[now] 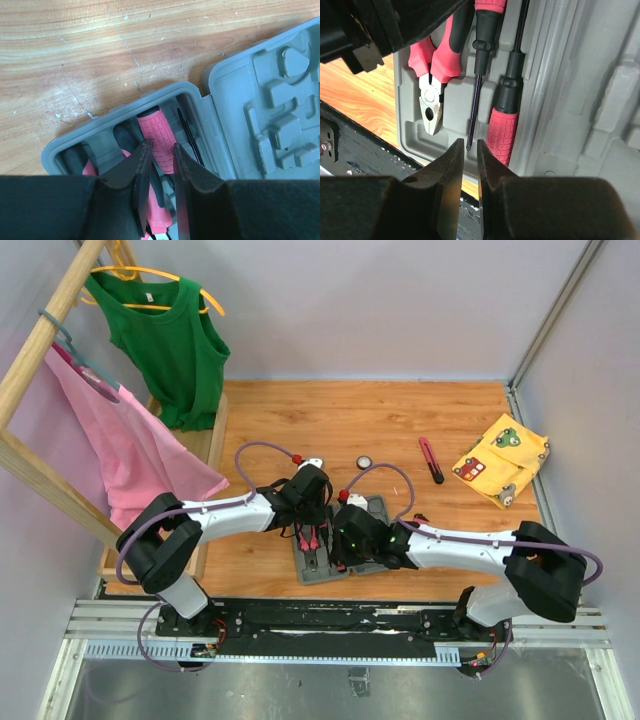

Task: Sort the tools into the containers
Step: Adjust the screwdriver in the storage box.

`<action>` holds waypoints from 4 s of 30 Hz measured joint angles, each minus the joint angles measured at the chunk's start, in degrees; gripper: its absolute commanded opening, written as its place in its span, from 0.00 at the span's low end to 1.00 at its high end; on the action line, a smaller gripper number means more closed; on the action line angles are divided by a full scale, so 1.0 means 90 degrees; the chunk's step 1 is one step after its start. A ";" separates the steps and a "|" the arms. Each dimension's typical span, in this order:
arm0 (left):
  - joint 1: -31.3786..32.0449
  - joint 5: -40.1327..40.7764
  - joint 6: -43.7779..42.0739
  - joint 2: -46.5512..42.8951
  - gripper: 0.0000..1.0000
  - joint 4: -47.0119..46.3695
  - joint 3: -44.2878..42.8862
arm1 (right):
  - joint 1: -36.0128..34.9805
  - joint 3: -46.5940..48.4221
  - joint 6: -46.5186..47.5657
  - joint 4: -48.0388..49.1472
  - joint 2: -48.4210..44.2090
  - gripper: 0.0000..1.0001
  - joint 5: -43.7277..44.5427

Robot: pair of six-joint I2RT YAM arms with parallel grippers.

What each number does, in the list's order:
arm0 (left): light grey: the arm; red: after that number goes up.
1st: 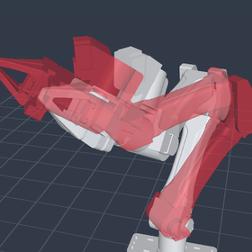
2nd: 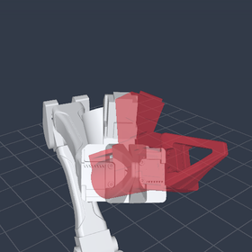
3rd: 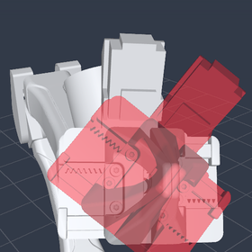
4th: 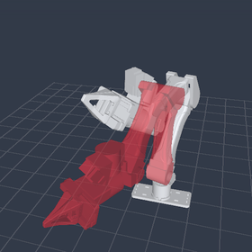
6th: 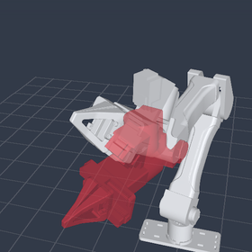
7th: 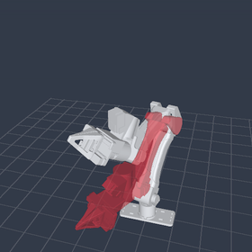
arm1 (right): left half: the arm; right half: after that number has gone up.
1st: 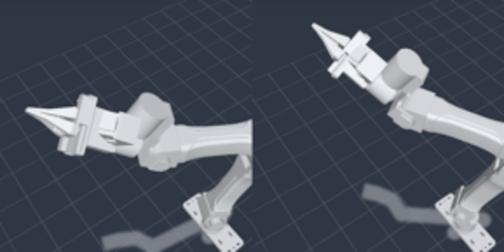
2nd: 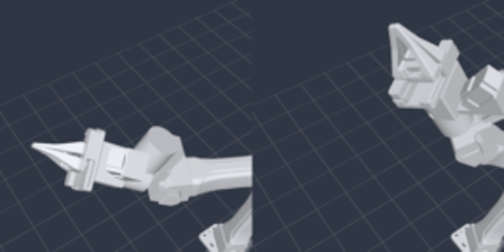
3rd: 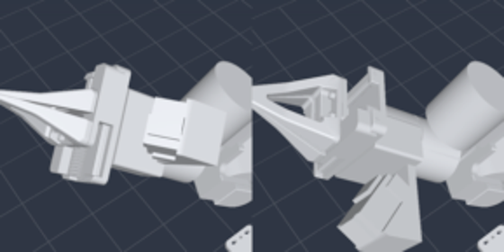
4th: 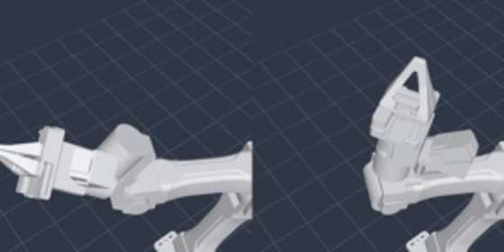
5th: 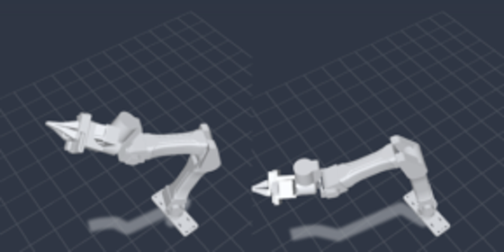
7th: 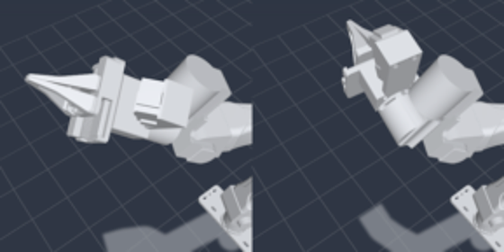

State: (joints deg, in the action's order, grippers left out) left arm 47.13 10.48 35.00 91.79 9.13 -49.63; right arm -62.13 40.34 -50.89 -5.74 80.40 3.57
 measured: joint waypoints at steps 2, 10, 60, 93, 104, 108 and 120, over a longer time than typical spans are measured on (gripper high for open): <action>0.0000 0.0000 0.0000 0.0000 0.27 -0.0002 0.0000 | 0.0000 0.0000 -0.0005 0.0005 0.0015 0.16 -0.0012; 0.0017 0.0019 0.0000 0.0005 0.26 -0.0005 0.0000 | 0.0000 0.0002 -0.0015 0.0097 0.0214 0.15 -0.0017; 0.0034 0.0024 0.0044 0.0080 0.24 -0.0168 -0.0010 | -0.0143 0.0185 -0.0780 0.0044 0.0799 0.01 0.0138; 0.0034 0.0406 -0.0597 -0.1256 0.44 0.0199 -0.0573 | -0.0097 0.0165 0.1020 -0.1282 -0.1967 0.37 0.2336; -0.0556 0.0952 -0.1010 -0.2584 0.50 0.1175 -0.0576 | 0.1977 0.0170 0.1987 -0.1972 -0.2584 0.40 0.2290; -0.0712 0.0947 -0.1010 -0.2914 0.52 0.1586 -0.0631 | 0.2854 0.0170 0.2302 -0.2025 -0.2599 0.42 0.1902; -0.0716 0.1064 -0.1511 -0.3689 0.59 0.2300 -0.0765 | 0.4969 0.1052 0.3368 -0.1603 -0.0835 0.47 0.0427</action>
State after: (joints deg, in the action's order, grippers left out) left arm 40.69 20.05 21.41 58.59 29.82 -56.51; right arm -17.41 49.80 -20.58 -20.16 72.88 7.42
